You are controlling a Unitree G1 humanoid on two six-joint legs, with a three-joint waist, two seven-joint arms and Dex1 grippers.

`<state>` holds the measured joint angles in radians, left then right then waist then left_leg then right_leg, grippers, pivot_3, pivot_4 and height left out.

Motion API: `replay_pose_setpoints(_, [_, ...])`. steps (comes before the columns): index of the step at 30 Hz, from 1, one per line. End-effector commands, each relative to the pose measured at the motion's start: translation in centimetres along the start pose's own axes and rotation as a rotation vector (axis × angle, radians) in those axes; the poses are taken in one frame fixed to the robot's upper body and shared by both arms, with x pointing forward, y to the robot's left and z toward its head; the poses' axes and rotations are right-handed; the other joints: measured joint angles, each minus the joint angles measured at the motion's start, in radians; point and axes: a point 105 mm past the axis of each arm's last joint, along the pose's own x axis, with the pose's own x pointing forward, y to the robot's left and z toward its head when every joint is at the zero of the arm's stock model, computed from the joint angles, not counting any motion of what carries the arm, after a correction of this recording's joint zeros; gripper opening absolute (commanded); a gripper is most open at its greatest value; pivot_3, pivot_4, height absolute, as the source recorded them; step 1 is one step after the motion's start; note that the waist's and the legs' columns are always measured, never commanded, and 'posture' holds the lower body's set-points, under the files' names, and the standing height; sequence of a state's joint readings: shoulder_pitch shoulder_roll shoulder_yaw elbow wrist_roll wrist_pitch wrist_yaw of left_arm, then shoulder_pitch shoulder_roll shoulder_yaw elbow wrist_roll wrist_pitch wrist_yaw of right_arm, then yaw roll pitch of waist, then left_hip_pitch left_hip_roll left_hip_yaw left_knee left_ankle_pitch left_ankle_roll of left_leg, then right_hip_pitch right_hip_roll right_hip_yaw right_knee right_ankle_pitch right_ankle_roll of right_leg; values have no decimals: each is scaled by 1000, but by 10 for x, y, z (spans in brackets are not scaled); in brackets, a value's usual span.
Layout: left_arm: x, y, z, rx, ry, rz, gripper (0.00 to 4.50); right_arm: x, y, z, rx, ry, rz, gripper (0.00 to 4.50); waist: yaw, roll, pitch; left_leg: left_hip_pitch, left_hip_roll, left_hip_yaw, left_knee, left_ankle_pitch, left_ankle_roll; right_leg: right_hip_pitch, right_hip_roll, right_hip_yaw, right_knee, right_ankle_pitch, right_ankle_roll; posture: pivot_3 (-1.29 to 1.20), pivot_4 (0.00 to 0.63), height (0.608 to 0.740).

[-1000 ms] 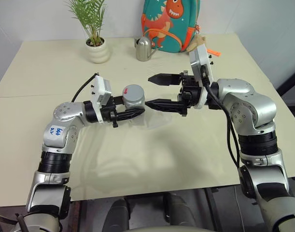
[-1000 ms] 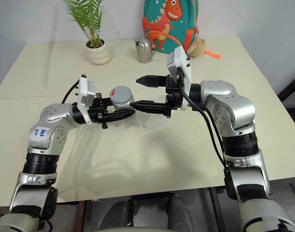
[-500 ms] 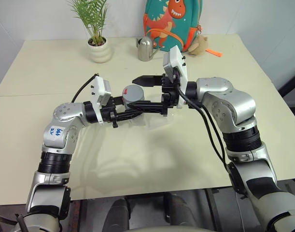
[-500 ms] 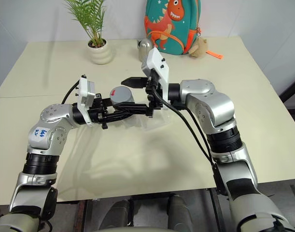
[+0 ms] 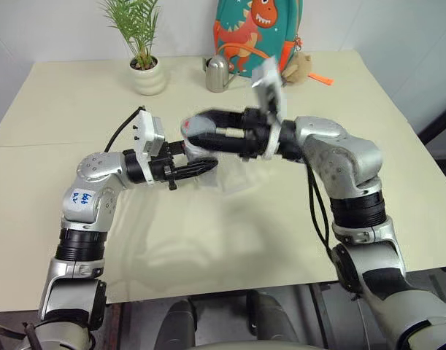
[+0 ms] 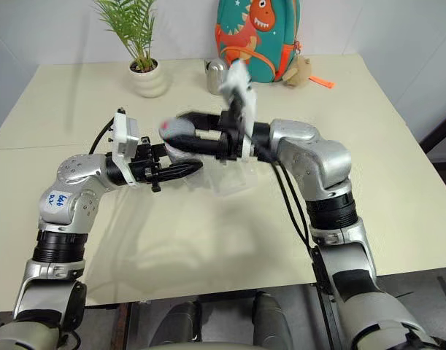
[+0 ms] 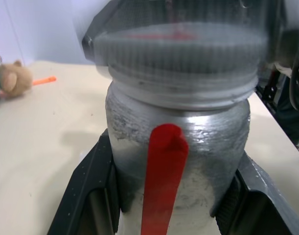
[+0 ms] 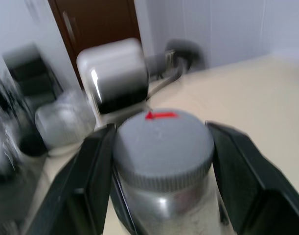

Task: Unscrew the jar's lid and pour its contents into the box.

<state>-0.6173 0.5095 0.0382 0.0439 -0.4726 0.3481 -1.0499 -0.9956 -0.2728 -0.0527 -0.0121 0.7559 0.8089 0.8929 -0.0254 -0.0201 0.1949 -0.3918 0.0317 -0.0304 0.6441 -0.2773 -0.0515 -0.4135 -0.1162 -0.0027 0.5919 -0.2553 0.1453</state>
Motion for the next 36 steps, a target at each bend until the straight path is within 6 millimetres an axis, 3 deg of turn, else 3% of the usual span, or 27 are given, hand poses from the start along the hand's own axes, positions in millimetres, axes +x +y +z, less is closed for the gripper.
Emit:
replay_pose_setpoints(1, [-6,0,7,28,-12,11,1917,-21,1,31,-29,-122,-60,2543,3,0,0,0,0,0,0,0,0,0,0,0,0,0,0,0,150,740])
replay_pose_setpoints(3, [-11,1,7,21,-13,27,1917,-45,-14,30,-84,-109,-210,2543,8,0,0,0,0,0,0,0,0,0,0,0,-1,0,0,0,150,740])
replay_pose_setpoints(9, [-27,10,10,-1,-20,93,1917,-155,-56,0,-278,7,-684,2543,25,0,0,0,0,1,0,0,0,0,0,0,-2,0,0,0,150,740])
replay_pose_setpoints(12, [-32,15,11,-12,-28,120,1917,-213,-65,-31,-273,45,-884,2543,23,0,0,1,0,2,0,-1,1,1,0,1,-2,0,0,0,150,740])
replay_pose_setpoints(15, [-34,20,10,-19,-28,130,1917,-244,-65,-68,-246,108,-984,2543,21,0,0,1,0,2,0,-1,1,1,0,1,-2,0,0,0,150,740])
replay_pose_setpoints(20, [-31,22,9,-28,-14,99,1917,-259,-63,-102,-237,177,-1048,2543,0,0,0,5,0,7,1,-1,1,1,0,7,-1,0,0,0,150,740])
replay_pose_setpoints(26, [-24,23,9,-30,-12,69,1917,-264,-61,-111,-254,196,-1080,2543,-2,0,0,6,0,8,1,0,0,1,0,9,-1,1,2,0,150,740])
replay_pose_setpoints(32, [-16,23,10,-20,-7,34,1917,-259,-54,-107,-216,172,-1045,4465,0,0,0,5,0,9,1,0,1,1,0,9,-1,2,3,0,150,740])
replay_pose_setpoints(36, [-13,28,13,5,1,40,1917,-246,-42,-80,-258,199,-944,4465,2,0,0,5,0,9,1,-1,1,1,0,9,-1,2,3,0,150,740])
